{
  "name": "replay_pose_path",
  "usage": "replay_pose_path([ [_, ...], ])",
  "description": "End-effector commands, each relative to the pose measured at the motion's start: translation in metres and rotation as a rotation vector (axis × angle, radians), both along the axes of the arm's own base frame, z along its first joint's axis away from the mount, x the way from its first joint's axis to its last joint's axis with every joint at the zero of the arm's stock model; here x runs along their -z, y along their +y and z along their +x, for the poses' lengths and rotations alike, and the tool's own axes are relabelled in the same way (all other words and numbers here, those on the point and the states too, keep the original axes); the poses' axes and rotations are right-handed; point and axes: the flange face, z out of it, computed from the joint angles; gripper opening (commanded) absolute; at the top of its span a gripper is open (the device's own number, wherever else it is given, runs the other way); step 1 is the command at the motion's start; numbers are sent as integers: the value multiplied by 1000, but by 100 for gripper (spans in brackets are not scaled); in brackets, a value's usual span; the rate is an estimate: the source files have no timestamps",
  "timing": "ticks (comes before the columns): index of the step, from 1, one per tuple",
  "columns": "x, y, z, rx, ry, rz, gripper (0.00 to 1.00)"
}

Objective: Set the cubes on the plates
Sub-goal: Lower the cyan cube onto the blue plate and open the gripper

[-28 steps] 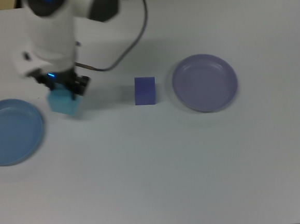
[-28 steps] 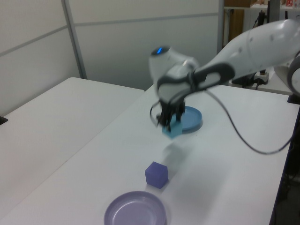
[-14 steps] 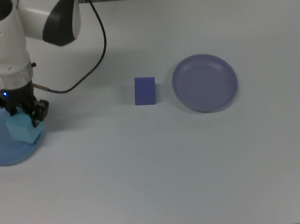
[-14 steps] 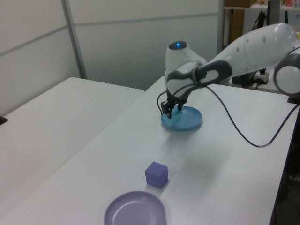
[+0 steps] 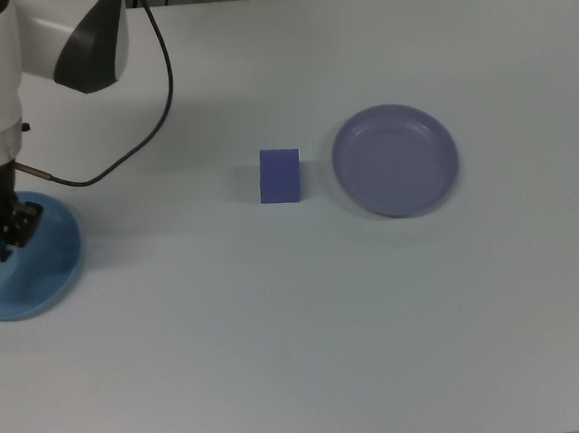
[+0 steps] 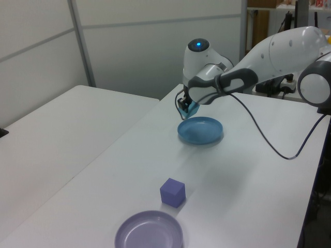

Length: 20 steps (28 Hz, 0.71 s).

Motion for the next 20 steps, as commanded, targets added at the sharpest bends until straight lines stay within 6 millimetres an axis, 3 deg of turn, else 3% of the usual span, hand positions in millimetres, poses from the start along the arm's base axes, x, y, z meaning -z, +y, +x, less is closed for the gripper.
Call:
replay_pose_path([
  [1, 3, -2, -2, -18, 29, -119, 32],
  [9, 25, 18, -5, 29, 42, -13, 33],
  [11, 41, 24, -12, 79, 89, 81, 33],
  [16, 57, 3, -29, 127, 200, 178, 34],
  [19, 53, -2, -30, 126, 189, 226, 48],
  [20, 49, -2, -29, 129, 179, 240, 63],
])
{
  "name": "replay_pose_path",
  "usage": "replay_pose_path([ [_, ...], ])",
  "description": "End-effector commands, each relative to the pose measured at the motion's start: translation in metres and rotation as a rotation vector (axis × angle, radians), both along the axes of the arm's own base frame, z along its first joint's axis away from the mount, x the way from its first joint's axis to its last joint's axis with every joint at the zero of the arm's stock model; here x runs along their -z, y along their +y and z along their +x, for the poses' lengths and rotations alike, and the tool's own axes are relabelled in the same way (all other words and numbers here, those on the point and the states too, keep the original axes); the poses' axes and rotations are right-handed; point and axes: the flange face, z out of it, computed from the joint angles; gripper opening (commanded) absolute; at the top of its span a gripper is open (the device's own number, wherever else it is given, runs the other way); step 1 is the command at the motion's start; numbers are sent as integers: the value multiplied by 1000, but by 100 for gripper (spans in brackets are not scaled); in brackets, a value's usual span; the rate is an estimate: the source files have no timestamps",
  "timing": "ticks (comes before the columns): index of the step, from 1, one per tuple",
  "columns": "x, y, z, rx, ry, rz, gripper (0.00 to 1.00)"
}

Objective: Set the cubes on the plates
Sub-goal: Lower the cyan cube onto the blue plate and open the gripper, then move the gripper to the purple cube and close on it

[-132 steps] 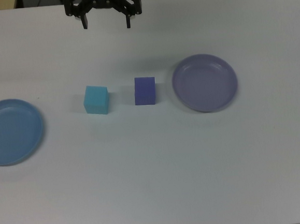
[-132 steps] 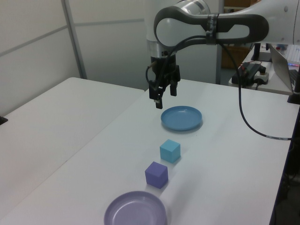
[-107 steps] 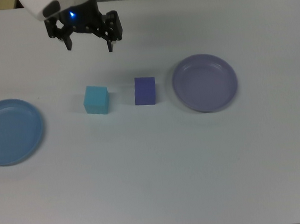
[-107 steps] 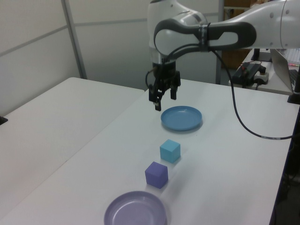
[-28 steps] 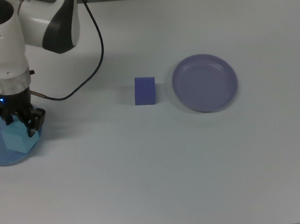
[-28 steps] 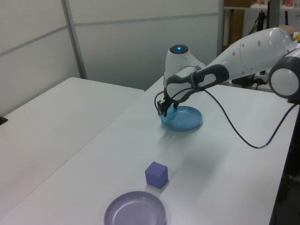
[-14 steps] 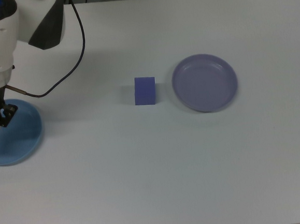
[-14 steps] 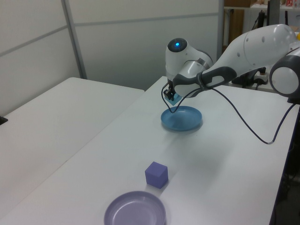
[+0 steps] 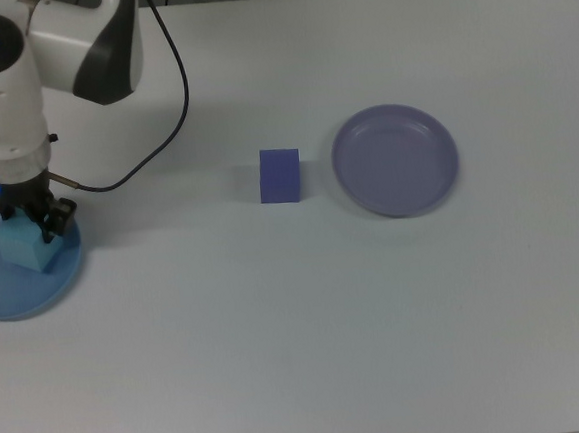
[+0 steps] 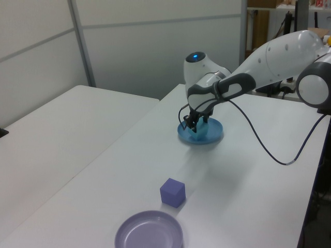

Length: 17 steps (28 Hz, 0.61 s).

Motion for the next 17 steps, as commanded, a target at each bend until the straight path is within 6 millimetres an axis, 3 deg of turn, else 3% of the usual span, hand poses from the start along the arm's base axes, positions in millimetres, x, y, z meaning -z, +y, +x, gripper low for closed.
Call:
replay_pose_path([
  [1, -10, -9, -7, 4, -1, 62, 67],
  [3, -11, -8, -7, -3, -1, 60, 76],
  [5, -11, -8, -7, -3, -1, 57, 100],
  [9, -19, -7, -7, 0, -11, 51, 100],
  [13, -48, -8, -10, 11, -53, 50, 100],
  [15, -73, 3, -15, 5, -52, 56, 100],
  [17, -78, 23, -17, -3, -8, 83, 100],
])
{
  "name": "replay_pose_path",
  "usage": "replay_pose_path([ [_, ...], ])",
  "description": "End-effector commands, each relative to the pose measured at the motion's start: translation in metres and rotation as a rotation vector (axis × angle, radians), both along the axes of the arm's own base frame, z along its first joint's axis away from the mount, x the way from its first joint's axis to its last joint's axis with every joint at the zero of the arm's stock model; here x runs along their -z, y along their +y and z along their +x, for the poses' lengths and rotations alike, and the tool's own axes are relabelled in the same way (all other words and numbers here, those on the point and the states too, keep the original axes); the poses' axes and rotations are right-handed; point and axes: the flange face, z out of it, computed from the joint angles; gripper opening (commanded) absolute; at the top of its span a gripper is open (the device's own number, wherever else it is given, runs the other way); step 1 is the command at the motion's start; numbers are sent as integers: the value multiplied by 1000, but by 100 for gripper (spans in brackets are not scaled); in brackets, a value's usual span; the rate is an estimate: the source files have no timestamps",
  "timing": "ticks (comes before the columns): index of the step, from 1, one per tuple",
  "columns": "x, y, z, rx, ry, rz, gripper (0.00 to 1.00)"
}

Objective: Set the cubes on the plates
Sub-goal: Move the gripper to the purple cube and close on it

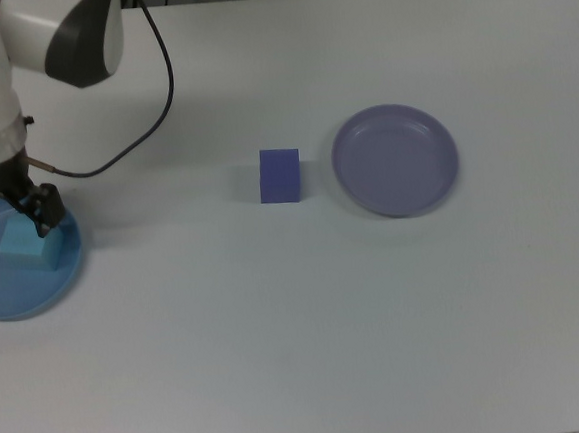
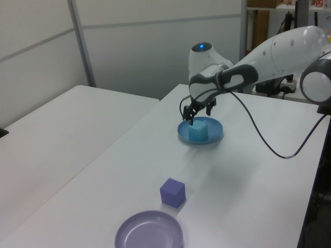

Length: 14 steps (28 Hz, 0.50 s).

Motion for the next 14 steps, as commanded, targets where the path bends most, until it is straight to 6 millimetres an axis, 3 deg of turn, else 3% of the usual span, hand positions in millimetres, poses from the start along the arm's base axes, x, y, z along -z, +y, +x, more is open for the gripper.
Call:
replay_pose_path([
  [1, -41, 50, -13, -35, 63, 69, 100],
  [2, -40, 86, -11, -73, 97, 107, 100],
  [6, -28, 146, -17, -135, 212, 141, 100],
  [7, -18, 178, -21, -177, 262, 143, 100],
  [11, 5, 243, -30, -259, 317, 136, 100],
  [12, 14, 269, -35, -287, 335, 131, 100],
  [14, 19, 286, -39, -311, 348, 127, 100],
])
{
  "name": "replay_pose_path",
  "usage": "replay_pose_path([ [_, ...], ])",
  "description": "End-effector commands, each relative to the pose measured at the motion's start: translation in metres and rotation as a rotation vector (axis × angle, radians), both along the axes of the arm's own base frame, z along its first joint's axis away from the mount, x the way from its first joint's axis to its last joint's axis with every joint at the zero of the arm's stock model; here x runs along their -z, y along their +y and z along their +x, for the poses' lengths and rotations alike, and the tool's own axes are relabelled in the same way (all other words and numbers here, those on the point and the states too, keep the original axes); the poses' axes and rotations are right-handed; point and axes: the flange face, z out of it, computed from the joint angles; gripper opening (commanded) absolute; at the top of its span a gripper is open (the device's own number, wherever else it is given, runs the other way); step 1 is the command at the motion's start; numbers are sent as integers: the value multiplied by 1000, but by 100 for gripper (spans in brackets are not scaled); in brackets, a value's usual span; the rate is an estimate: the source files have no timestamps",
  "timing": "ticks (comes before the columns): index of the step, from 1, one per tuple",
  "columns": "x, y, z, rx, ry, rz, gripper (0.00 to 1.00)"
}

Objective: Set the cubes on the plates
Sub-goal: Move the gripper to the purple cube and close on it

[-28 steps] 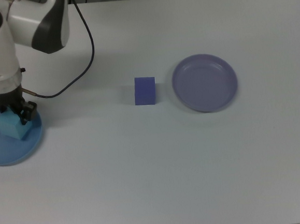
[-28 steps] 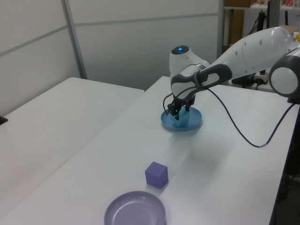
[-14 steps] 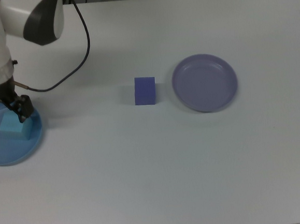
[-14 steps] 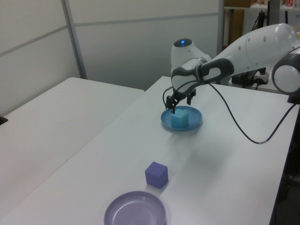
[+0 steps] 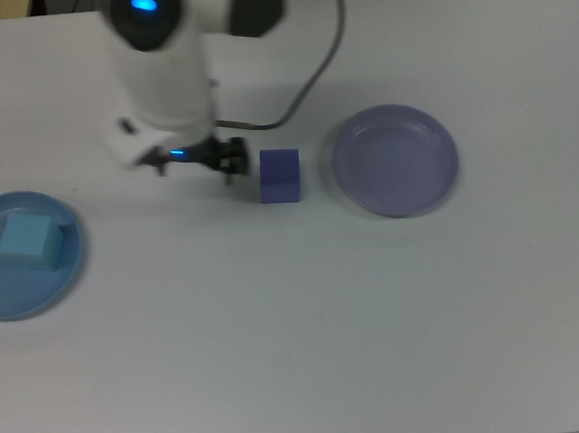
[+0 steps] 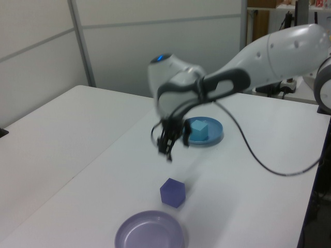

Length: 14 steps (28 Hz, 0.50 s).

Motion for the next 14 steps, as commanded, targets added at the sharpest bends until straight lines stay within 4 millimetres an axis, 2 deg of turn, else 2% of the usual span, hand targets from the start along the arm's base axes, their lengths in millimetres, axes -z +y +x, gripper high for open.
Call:
replay_pose_path([
  [1, 23, 51, -21, -65, 58, 1, 100],
  [3, 23, 70, -26, -96, 61, -1, 100],
  [5, 22, 78, -28, -106, 62, -2, 100],
  [9, 31, 85, -32, -121, 76, -3, 100],
  [14, 35, 85, -32, -122, 82, -6, 100],
])
